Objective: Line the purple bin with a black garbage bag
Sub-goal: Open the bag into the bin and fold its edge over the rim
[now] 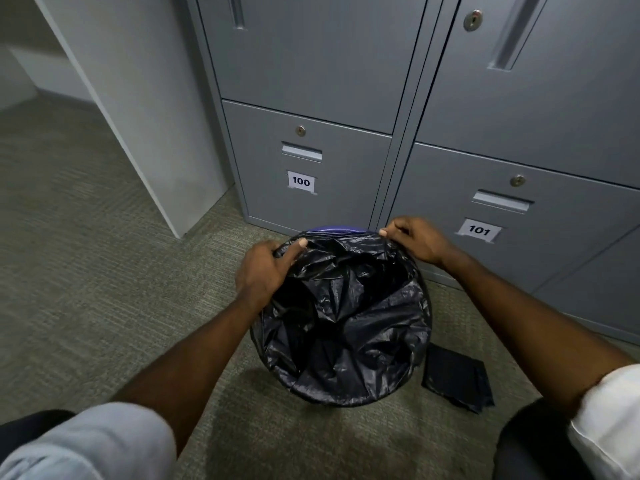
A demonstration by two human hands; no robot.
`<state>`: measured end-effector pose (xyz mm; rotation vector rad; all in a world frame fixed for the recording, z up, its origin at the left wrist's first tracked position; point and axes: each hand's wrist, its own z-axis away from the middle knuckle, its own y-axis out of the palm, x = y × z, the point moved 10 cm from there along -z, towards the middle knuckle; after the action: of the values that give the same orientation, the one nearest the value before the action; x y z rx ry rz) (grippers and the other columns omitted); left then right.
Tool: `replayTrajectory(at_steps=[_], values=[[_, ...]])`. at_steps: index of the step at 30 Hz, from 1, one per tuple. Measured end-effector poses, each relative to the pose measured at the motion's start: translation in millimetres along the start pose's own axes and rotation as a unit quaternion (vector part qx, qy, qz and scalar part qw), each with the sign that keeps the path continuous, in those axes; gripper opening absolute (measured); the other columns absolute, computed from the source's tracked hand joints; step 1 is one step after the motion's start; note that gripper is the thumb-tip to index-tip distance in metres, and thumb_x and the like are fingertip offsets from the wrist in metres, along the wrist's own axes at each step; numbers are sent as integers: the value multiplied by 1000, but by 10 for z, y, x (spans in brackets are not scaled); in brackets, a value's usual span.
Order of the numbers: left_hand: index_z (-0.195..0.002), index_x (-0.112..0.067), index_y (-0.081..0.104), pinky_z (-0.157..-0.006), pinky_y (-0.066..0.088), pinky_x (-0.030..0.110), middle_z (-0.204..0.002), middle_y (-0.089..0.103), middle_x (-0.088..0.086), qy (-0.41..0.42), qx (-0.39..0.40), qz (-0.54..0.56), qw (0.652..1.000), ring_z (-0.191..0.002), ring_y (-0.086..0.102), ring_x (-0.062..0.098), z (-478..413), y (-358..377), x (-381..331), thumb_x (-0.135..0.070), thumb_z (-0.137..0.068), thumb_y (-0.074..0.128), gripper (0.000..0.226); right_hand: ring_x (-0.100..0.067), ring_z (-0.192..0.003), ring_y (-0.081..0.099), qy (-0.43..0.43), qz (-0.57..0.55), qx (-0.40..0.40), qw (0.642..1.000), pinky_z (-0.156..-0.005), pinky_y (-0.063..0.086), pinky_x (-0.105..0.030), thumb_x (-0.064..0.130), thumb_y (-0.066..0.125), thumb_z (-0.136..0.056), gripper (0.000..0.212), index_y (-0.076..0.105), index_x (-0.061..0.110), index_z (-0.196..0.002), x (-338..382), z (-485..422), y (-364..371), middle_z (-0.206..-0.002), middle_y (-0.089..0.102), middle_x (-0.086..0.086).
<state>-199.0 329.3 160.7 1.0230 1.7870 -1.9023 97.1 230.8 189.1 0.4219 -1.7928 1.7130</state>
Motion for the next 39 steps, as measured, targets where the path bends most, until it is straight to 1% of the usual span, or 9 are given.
replayTrajectory(at_steps=[4, 9, 14, 16, 19, 24, 30, 35, 39], values=[[-68, -13, 63, -57, 47, 33, -65, 65, 4, 53, -19, -1, 998, -62, 62, 22, 41, -111, -149, -79, -87, 47, 71, -22, -76, 64, 31, -52, 37, 997, -77, 54, -39, 32, 56, -102, 37, 71, 1, -91, -109, 55, 127, -90, 74, -23], [-77, -18, 60, -58, 48, 37, -80, 61, 0, 135, -39, -90, 986, -71, 57, 19, 147, -131, -299, -73, -91, 51, 57, -33, -88, 73, 69, -96, 73, 990, -86, 58, -44, 28, 56, -102, 32, 71, 0, -99, -238, 127, 295, -96, 77, -19], [-75, -19, 58, -57, 36, 29, -67, 59, 3, 137, 23, -8, 990, -61, 55, 16, 131, -10, -263, -61, -101, 44, 51, -33, -86, 69, 91, -51, 130, 986, -88, 57, -52, 25, 62, -99, 33, 67, -8, -100, -320, 177, 383, -99, 73, -25], [-80, -5, 64, -67, 42, 31, -78, 67, 21, 102, 78, 93, 987, -70, 60, 21, 113, 75, -234, -53, -105, 41, 59, -40, -94, 71, 107, -33, 168, 979, -92, 56, -53, 17, 63, -97, 28, 67, -10, -102, -397, 235, 432, -103, 74, -26], [-103, -8, 75, -88, 59, 37, -98, 80, 16, -34, 197, 260, 945, -90, 77, 27, 135, 304, -77, -51, -103, 48, 51, -45, -105, 69, 125, -46, 192, 972, -96, 57, -51, 7, 56, -100, 24, 67, -12, -107, -454, 290, 492, -110, 71, -30], [-101, -4, 78, -62, 64, 36, -93, 80, 21, -217, 340, 314, 860, -75, 79, 32, 350, 586, 223, -66, -79, 71, 66, -28, -87, 71, 127, -59, 161, 977, -88, 59, -51, 10, 61, -99, 22, 70, -10, -99, -404, 271, 440, -100, 75, -24], [-86, -1, 75, -70, 65, 36, -82, 79, 20, -184, 237, 308, 903, -64, 75, 28, 182, 552, 184, -72, -70, 70, 73, 0, -85, 72, 128, -176, 96, 971, -75, 51, -20, 67, 49, -93, 48, 71, 28, -112, -89, 260, 254, -95, 75, 15], [-76, -7, 67, -75, 55, 35, -80, 69, 15, -138, 110, 209, 962, -72, 66, 26, 23, 222, 254, -77, -92, 40, 77, -23, -87, 65, 30, -30, 9, 999, -72, 51, -29, 43, 58, -99, 30, 64, 13, -100, 71, 196, 341, -94, 68, -7], [-76, -10, 68, -64, 57, 31, -73, 70, 12, -135, 77, 152, 976, -57, 63, 20, -18, -144, 401, -79, -88, 47, 73, -33, -96, 67, 43, 20, -43, 998, -88, 54, -45, 42, 56, -100, 36, 66, 7, -107, 3, 121, 356, -102, 71, -18]])
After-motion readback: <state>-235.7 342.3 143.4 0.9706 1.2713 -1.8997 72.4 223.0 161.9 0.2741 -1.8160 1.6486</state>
